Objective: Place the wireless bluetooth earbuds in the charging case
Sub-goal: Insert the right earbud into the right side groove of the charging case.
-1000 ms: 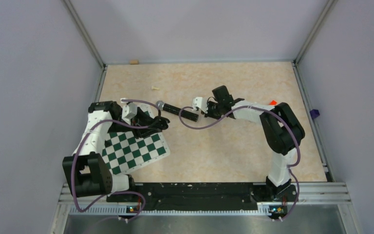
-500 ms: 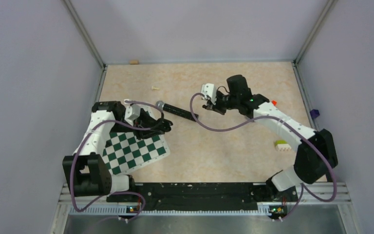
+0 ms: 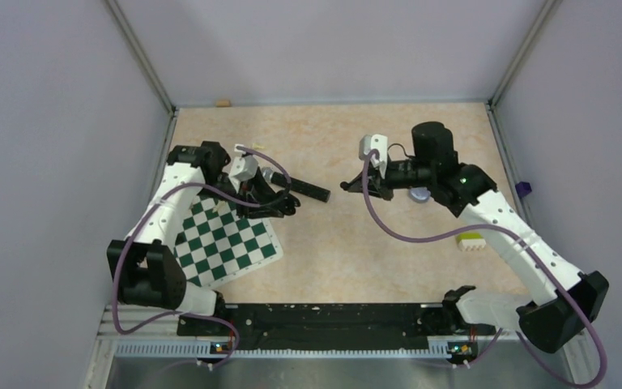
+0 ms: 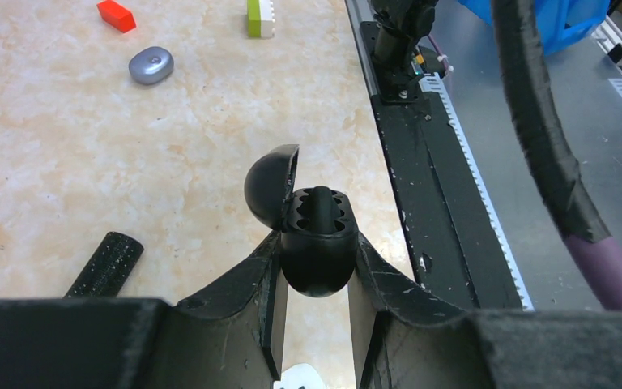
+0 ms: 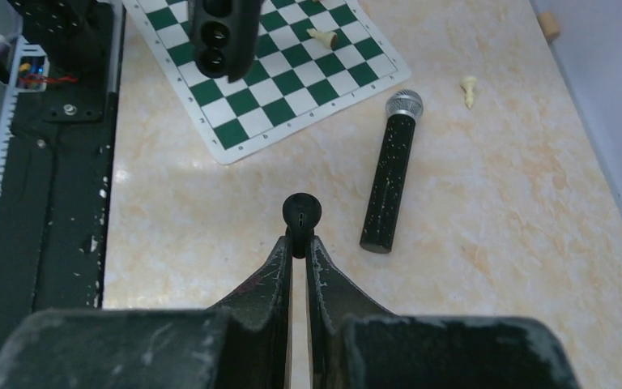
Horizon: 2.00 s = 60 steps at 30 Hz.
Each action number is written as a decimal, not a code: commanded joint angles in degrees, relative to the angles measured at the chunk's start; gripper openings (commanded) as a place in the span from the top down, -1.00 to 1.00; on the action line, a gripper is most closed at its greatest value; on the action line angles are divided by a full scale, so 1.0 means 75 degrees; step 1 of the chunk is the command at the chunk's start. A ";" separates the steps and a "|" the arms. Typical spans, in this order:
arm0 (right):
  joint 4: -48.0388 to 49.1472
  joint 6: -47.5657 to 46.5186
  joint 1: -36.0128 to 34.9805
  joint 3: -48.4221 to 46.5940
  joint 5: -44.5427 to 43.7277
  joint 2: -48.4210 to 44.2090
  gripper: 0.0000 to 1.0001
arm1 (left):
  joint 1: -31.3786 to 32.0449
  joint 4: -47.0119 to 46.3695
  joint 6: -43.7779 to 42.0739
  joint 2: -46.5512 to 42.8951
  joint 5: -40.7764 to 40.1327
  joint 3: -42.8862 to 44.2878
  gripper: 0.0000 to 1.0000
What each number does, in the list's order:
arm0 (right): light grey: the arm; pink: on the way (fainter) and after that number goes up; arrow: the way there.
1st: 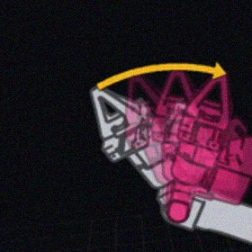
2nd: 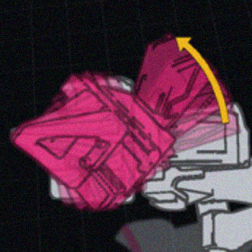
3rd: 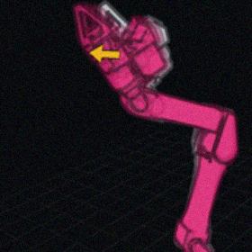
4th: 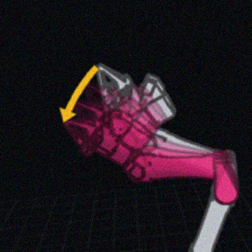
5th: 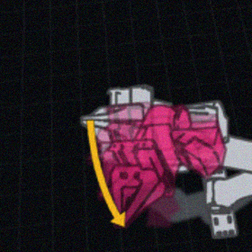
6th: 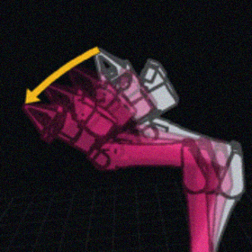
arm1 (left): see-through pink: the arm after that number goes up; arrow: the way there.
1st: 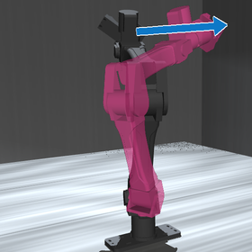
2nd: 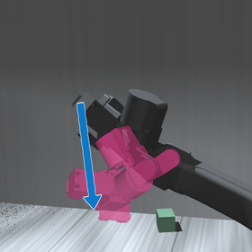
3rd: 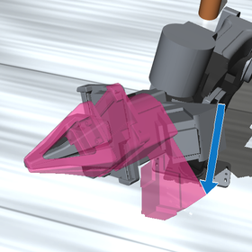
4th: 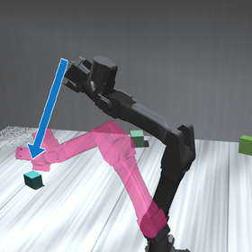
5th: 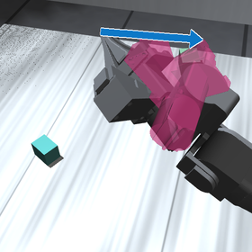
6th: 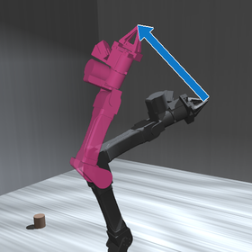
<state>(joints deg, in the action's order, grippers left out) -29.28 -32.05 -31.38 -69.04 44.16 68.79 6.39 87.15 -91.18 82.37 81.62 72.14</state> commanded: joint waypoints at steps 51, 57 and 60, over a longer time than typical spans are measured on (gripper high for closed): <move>0.0318 0.1346 -0.2071 0.0213 -0.1668 0.0435 1.00 | 0.2323 -0.8808 0.8762 -0.1591 -0.1861 -0.1963 1.00; 0.0336 0.1328 -0.2159 0.0201 -0.1904 0.0506 1.00 | 0.2323 -0.8848 0.8786 -0.1631 -0.1839 -0.1982 1.00; 0.0363 0.1300 -0.2185 0.0210 -0.2031 0.0514 1.00 | 0.2318 -0.8855 0.8799 -0.1650 -0.1833 -0.2001 1.00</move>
<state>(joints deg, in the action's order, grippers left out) -28.69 -22.28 -46.85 -67.46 30.65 72.27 23.75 23.11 -25.80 72.47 66.52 57.47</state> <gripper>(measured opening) 0.043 0.344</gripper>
